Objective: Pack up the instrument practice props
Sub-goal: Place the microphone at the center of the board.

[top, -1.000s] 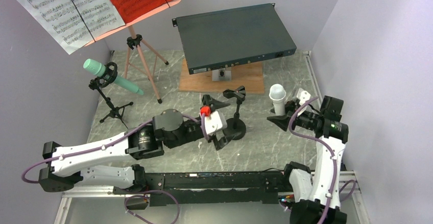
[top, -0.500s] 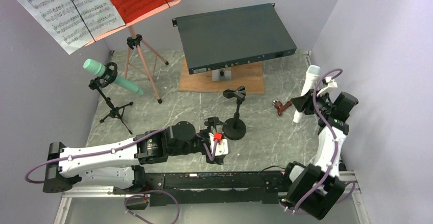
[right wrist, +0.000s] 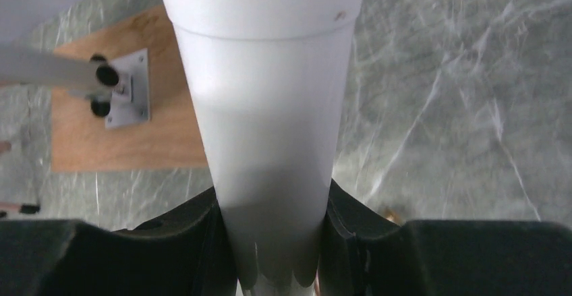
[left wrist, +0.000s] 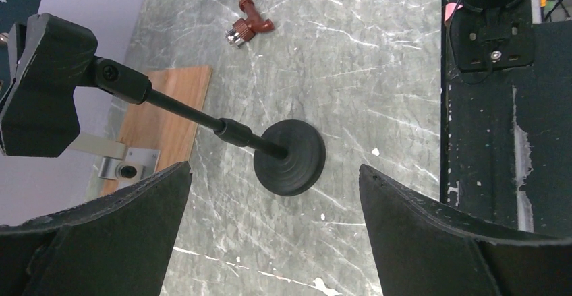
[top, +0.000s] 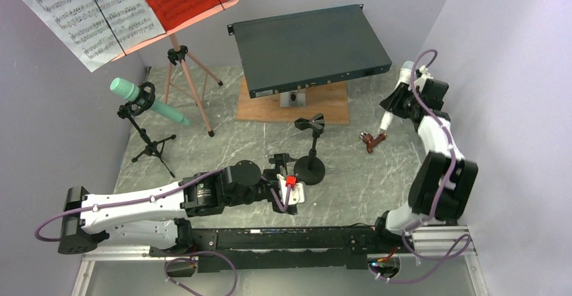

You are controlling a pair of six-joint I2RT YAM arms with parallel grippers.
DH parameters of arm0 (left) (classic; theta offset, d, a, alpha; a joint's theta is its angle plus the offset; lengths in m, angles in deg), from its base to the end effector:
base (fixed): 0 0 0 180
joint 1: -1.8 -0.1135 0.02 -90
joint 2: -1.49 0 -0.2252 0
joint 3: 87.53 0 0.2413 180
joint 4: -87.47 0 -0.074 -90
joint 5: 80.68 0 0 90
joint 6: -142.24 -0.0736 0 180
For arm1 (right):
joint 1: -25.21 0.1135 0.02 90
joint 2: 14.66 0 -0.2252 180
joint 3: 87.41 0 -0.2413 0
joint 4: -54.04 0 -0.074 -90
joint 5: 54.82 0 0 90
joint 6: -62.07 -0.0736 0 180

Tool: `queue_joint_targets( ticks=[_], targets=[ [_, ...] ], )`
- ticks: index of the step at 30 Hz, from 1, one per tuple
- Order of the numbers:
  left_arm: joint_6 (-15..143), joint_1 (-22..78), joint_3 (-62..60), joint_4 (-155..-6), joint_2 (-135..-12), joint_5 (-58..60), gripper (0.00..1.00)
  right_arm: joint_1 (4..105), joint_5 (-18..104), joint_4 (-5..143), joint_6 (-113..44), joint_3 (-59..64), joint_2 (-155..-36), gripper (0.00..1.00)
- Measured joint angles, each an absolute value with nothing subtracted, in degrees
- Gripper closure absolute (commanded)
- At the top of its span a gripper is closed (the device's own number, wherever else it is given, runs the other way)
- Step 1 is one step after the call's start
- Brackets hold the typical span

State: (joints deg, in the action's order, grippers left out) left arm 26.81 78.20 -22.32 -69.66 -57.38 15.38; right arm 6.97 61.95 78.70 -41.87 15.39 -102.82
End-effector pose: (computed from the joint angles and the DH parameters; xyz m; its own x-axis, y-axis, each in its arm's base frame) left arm 0.0745 -0.2747 0.2910 0.3444 0.3924 -0.8529 0.8801 0.1813 0.4388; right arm 0.3554 -0.0822 0.2113 -0.5533 0.4088 -0.7258 0.0670 0.8903 0.4504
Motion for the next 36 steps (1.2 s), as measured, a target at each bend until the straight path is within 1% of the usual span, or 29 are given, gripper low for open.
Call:
queue_joint_targets(
  ticks=[3,7,11,16,24,32,36],
  targets=[
    [26.11,78.16,-22.67,-69.69,-57.60,15.93,0.00,6.95,61.36,78.65,-44.10,7.12,-113.31,0.93],
    [25.43,78.09,-23.24,-69.71,-57.60,16.72,0.01,7.58,60.85,79.57,-44.73,-0.48,-124.09,0.83],
    [24.82,77.96,-23.42,-69.69,-57.62,17.09,0.00,8.94,60.48,82.15,-45.17,-4.44,-130.34,0.75],
    [24.38,77.90,-23.42,-69.69,-57.62,17.44,0.01,10.75,59.11,84.27,-45.10,-9.33,-135.52,0.61],
    [24.25,77.72,-23.66,-69.66,-57.62,17.76,0.01,12.30,57.29,85.76,-44.77,-11.96,-138.12,0.47],
    [24.21,77.50,-23.66,-69.69,-57.62,17.79,0.01,12.24,57.18,85.85,-44.62,-11.98,-137.97,0.45],
    [24.23,77.50,-23.66,-69.66,-57.62,17.76,0.01,12.13,58.12,84.91,-44.40,-8.39,-135.30,0.44]
  ],
)
